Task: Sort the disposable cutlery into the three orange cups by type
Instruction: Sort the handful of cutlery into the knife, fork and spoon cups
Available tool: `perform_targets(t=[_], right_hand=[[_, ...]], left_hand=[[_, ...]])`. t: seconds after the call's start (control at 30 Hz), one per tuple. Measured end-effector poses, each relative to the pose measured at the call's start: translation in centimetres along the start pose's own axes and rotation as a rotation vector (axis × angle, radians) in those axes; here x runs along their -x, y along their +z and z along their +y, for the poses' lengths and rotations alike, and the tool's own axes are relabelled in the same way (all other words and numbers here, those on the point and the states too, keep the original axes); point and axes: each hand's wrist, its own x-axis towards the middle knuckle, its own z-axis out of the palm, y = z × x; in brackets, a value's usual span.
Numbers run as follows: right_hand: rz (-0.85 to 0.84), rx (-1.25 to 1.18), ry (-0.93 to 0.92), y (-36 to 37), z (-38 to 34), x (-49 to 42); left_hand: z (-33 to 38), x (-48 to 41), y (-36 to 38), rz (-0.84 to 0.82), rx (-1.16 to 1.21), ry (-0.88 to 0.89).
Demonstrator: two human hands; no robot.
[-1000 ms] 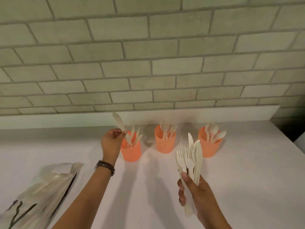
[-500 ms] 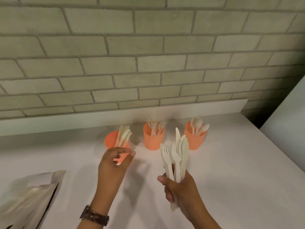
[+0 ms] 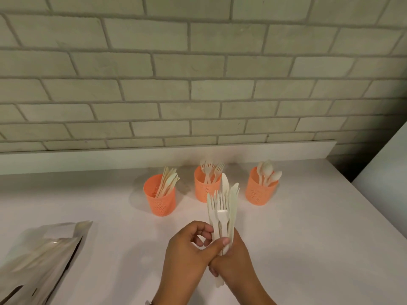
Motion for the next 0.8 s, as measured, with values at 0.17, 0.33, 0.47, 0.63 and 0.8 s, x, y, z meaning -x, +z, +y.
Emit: perform_targets(t=[0.17,0.33,0.47,0.63,0.8], right_hand=[[-0.088,0.002,-0.014,-0.7,0.3,0.3],[-0.09,-0.006,-0.017,-2.5,0.5,0.0],[-0.084,-0.131,-0.025,-4.3,0.2,0.1],[0.036,-0.211,0.016,-6.5,0.8,-0.4],[0.117,-0.269,0.022,-8.8,1.6,-1.1]], left_hand=[[0.3,-0.4,0.5,-0.022,-0.019,-0.036],[0.8,-1.2,0.8,-0.147,0.194,-0.191],[1.3,-1.8,0.7,-0.217,0.41,-0.283],[2.6,-6.1,0.0,-0.061,0.547,-0.216],[4.4,-13.5,0.6,0.135,0.412,0.015]])
